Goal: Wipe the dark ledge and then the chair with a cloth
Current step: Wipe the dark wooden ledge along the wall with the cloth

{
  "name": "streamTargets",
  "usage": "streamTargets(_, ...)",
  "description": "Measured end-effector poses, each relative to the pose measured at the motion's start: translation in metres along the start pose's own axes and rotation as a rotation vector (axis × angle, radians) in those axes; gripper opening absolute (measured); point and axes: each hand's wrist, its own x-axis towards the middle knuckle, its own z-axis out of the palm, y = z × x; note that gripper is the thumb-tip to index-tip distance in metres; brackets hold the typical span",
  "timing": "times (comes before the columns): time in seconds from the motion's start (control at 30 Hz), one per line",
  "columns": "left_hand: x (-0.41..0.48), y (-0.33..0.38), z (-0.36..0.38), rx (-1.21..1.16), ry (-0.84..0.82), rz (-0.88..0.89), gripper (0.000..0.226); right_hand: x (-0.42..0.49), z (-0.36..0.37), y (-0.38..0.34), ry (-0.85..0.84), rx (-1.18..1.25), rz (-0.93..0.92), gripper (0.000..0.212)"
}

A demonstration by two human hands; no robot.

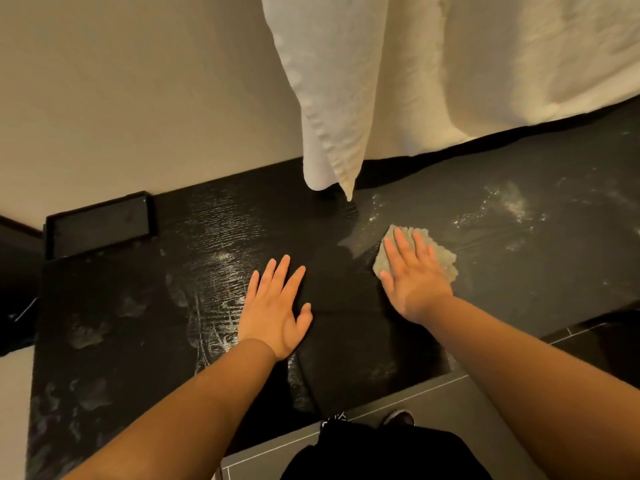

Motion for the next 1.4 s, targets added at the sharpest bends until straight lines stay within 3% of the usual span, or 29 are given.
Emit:
streamTargets(0.07, 0.0, 0.0, 0.002, 0.01, 0.007, 0.0, 0.073, -0.008, 0.006, -0.025, 0.083, 0.03, -0.074, 0.07)
streamTargets(0.13, 0.001, 0.001, 0.003, 0.02, 0.009, -0.001, 0.074, -0.021, 0.016, -0.048, 0.141, -0.014, -0.277, 0.067)
streamTargets(0.27, -0.001, 0.003, -0.001, 0.03, -0.029, -0.022, 0.074, -0.028, 0.009, -0.043, -0.007, 0.009, -0.494, 0.073)
streamTargets(0.37, 0.006, 0.006, -0.009, 0.027, -0.022, -0.036, 0.073, -0.001, -0.001, -0.01, -0.002, -0.057, -0.349, 0.076)
streamTargets(0.5, 0.025, 0.01, -0.015, -0.02, 0.007, -0.079, 0.071, 0.006, -0.01, -0.013, -0.003, 0.079, -0.111, 0.073)
streamTargets(0.57, 0.034, 0.012, -0.013, -0.045, 0.015, -0.136, 0.072, -0.008, -0.006, -0.039, 0.038, 0.097, -0.16, 0.072)
streamTargets(0.63, 0.038, 0.015, -0.008, -0.07, 0.003, -0.206, 0.073, -0.021, 0.001, -0.059, 0.02, 0.045, -0.33, 0.07)
streamTargets(0.7, 0.037, 0.018, -0.002, -0.057, 0.002, -0.223, 0.073, -0.018, 0.002, -0.058, -0.025, 0.03, -0.469, 0.068)
streamTargets(0.77, 0.036, 0.02, 0.001, -0.033, 0.014, -0.225, 0.074, 0.0, 0.001, -0.039, 0.04, 0.015, -0.548, 0.068)
streamTargets(0.9, 0.038, 0.022, 0.0, -0.027, 0.016, -0.232, 0.074, 0.031, -0.005, -0.001, 0.098, 0.076, -0.231, 0.07)
streamTargets(1.0, 0.038, 0.02, 0.0, -0.022, 0.024, -0.229, 0.074, 0.027, -0.01, -0.021, 0.154, 0.137, -0.085, 0.072)
streamTargets(1.13, 0.037, 0.02, 0.0, -0.023, 0.021, -0.227, 0.075, 0.003, -0.008, -0.049, 0.026, 0.035, -0.47, 0.07)
streamTargets(1.23, 0.038, 0.02, -0.001, -0.034, 0.022, -0.225, 0.076, 0.02, -0.007, -0.034, 0.03, 0.018, -0.582, 0.069)
streamTargets(1.33, 0.038, 0.019, -0.001, -0.035, 0.012, -0.227, 0.075, 0.047, -0.011, -0.017, 0.123, 0.031, -0.341, 0.068)
streamTargets(1.4, 0.037, 0.02, -0.001, -0.037, 0.016, -0.226, 0.075, 0.056, -0.019, -0.015, 0.096, 0.137, -0.149, 0.069)
